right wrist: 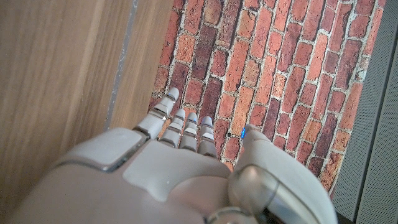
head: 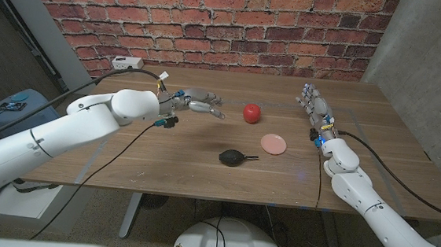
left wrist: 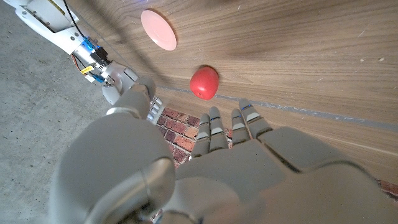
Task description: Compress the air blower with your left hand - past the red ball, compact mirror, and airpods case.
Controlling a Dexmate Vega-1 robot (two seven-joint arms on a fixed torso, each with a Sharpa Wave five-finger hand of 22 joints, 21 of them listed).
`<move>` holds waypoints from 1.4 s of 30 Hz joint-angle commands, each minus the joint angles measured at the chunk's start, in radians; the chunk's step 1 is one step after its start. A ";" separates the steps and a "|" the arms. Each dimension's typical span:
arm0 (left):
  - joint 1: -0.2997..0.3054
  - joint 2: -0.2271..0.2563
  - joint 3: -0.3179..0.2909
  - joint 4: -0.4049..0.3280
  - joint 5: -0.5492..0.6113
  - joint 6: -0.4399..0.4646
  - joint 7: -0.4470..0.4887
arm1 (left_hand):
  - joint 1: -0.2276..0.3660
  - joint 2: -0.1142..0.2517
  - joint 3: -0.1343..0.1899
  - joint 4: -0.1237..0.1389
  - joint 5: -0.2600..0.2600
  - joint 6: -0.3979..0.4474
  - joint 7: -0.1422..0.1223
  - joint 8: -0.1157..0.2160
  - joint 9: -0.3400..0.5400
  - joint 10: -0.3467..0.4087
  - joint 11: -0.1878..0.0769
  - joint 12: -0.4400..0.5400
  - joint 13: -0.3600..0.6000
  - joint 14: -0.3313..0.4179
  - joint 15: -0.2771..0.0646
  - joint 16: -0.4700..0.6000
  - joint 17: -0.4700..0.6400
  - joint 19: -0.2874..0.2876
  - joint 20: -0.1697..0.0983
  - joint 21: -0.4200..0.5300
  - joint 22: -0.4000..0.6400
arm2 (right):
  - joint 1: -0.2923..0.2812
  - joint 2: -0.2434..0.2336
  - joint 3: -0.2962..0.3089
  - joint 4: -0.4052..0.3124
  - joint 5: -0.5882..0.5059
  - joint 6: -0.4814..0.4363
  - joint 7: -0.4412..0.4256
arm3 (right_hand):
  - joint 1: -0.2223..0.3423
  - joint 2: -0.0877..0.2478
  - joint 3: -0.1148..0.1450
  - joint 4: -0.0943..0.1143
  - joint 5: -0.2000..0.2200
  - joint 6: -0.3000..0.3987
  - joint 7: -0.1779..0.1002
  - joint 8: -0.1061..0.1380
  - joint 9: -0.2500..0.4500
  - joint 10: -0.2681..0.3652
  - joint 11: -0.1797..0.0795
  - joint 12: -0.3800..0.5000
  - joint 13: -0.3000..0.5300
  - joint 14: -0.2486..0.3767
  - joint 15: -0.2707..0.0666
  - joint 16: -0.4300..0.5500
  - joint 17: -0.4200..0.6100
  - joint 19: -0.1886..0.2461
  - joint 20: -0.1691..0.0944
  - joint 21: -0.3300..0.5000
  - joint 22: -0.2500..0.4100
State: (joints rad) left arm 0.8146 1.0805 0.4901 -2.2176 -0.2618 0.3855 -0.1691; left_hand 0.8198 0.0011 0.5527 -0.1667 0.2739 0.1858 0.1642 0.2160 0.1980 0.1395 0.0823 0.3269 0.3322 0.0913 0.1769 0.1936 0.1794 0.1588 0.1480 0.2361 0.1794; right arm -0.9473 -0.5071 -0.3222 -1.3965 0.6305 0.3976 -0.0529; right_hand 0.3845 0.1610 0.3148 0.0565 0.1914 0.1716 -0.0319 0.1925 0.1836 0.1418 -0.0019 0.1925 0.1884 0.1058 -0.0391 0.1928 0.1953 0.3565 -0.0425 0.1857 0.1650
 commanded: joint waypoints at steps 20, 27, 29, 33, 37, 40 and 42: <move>0.021 0.026 0.028 -0.078 0.094 0.030 -0.058 | 0.021 0.007 -0.019 0.003 0.013 0.007 0.008 -0.001 0.005 -0.014 0.007 0.028 0.032 0.004 0.011 -0.006 0.006 0.001 0.006 -0.012 0.006 | 0.005 0.007 0.003 0.027 -0.004 0.039 0.015 | 0.010 -0.008 0.003 -0.015 -0.006 -0.003 0.009 0.000 0.005 0.005 0.009 0.002 0.005 -0.001 -0.030 0.008 0.004 0.001 -0.058 0.004 0.003; -0.008 0.023 0.051 -0.070 0.127 0.030 -0.103 | 0.025 0.008 -0.023 0.004 0.015 0.014 0.013 0.001 0.005 -0.015 0.013 0.033 0.040 0.005 0.014 -0.005 0.006 -0.001 0.010 -0.014 0.006 | 0.020 0.015 0.000 0.049 0.002 0.046 0.033 | 0.012 -0.009 0.003 -0.020 -0.006 -0.004 0.009 0.000 0.005 0.003 0.012 0.002 0.005 -0.002 -0.030 0.008 0.004 0.000 -0.058 0.004 0.003; -0.010 0.025 0.057 -0.068 0.139 0.022 -0.110 | 0.026 0.008 -0.025 0.004 0.015 0.016 0.015 0.001 0.005 -0.016 0.015 0.034 0.042 0.005 0.014 -0.005 0.006 0.000 0.010 -0.014 0.006 | 0.027 0.017 -0.003 0.055 -0.001 0.045 0.035 | 0.012 -0.009 0.003 -0.021 -0.006 -0.004 0.009 0.000 0.005 0.003 0.010 0.001 0.005 -0.002 -0.030 0.008 0.005 0.001 -0.058 0.004 0.003; -0.008 0.024 0.057 -0.066 0.144 0.021 -0.117 | 0.028 0.010 -0.027 0.005 0.017 0.017 0.017 0.001 0.006 -0.015 0.017 0.037 0.046 0.009 0.013 -0.003 0.006 0.004 0.010 -0.014 0.006 | 0.037 0.017 -0.011 0.060 -0.007 0.036 0.037 | 0.012 -0.009 0.002 -0.022 -0.007 -0.005 0.009 0.000 0.005 0.003 0.010 0.002 0.005 -0.003 -0.030 0.009 0.005 0.000 -0.057 0.004 0.003; -0.011 0.032 0.057 -0.061 0.146 0.016 -0.139 | 0.029 0.011 -0.029 0.005 0.018 0.015 0.019 0.000 0.006 -0.016 0.018 0.039 0.050 0.009 0.012 -0.003 0.006 0.005 0.010 -0.014 0.007 | 0.050 0.019 -0.017 0.067 -0.013 0.030 0.039 | 0.011 -0.008 0.002 -0.023 -0.007 -0.004 0.010 0.000 0.005 0.003 0.012 0.001 0.005 -0.003 -0.030 0.009 0.006 0.000 -0.057 0.004 0.003; -0.009 0.036 0.056 -0.057 0.150 0.007 -0.149 | 0.030 0.011 -0.030 0.005 0.018 0.015 0.019 -0.001 0.006 -0.017 0.021 0.040 0.052 0.009 0.012 -0.003 0.006 0.005 0.011 -0.014 0.007 | 0.060 0.025 -0.023 0.077 -0.019 0.033 0.040 | 0.012 -0.009 0.002 -0.024 -0.007 -0.004 0.010 0.000 0.005 0.002 0.010 0.001 0.005 -0.004 -0.030 0.009 0.006 0.000 -0.057 0.004 0.003; -0.011 0.039 0.060 -0.060 0.160 0.010 -0.155 | 0.031 0.012 -0.031 0.006 0.019 0.016 0.020 -0.001 0.006 -0.016 0.023 0.041 0.054 0.011 0.012 -0.002 0.006 0.005 0.012 -0.014 0.007 | 0.065 0.028 -0.026 0.081 -0.021 0.033 0.041 | 0.011 -0.008 0.002 -0.025 -0.008 -0.004 0.009 0.000 0.005 0.001 0.010 0.001 0.005 -0.004 -0.030 0.010 0.006 0.000 -0.057 0.004 0.003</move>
State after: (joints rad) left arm 0.8138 1.1048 0.5357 -2.2854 -0.1300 0.4085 -0.2841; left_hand 0.8369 0.0103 0.5251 -0.1612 0.2893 0.1984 0.1768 0.2160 0.2026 0.1229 0.0986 0.3631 0.3824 0.0944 0.1877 0.1859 0.1840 0.1588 0.1556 0.2209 0.1844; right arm -0.9113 -0.4906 -0.3317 -1.3398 0.6268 0.4368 -0.0250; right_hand 0.3885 0.1570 0.3146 0.0343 0.1845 0.1660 -0.0266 0.1924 0.1836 0.1439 0.0068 0.1925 0.1884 0.1058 -0.0390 0.1928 0.1977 0.3565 -0.0426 0.1857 0.1650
